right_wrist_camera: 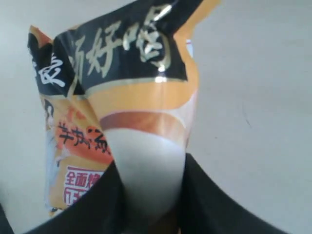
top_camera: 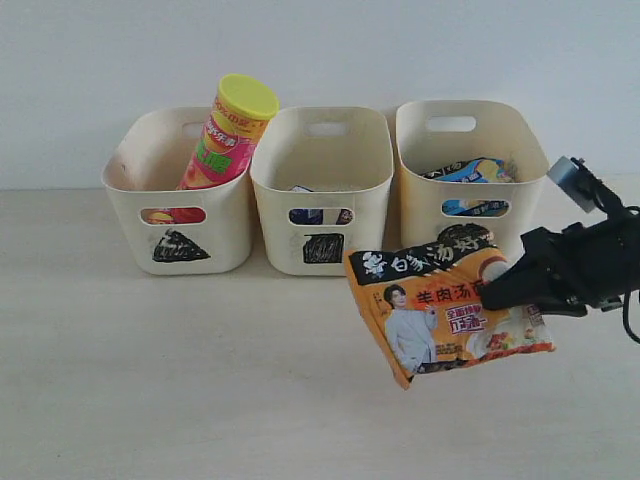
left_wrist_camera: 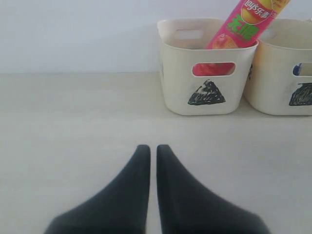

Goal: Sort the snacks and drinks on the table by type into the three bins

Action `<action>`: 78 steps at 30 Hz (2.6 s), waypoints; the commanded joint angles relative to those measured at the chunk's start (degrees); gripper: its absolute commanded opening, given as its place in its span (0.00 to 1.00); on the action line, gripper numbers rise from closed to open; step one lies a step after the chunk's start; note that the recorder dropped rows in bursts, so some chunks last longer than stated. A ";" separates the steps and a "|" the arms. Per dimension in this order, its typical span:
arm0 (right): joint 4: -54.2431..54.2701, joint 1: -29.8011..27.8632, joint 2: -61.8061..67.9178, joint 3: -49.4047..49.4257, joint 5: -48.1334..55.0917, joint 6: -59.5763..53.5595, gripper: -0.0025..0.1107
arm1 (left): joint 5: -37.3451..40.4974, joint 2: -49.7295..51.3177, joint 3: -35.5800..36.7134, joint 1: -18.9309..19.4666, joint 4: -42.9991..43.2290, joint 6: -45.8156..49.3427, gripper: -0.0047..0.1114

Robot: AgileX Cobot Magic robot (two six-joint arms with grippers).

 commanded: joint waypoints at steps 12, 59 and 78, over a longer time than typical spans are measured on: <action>14.72 -0.44 -4.07 -11.11 8.68 -1.31 0.02 | -0.01 -0.16 0.22 0.16 -0.40 0.25 0.08; -0.04 4.66 7.77 -35.46 -32.71 0.09 0.39 | -0.01 -0.16 0.22 0.16 -0.30 0.25 0.08; -68.67 4.69 -18.18 -21.62 -13.37 61.27 0.02 | -0.01 -0.16 0.22 0.16 -0.30 0.25 0.08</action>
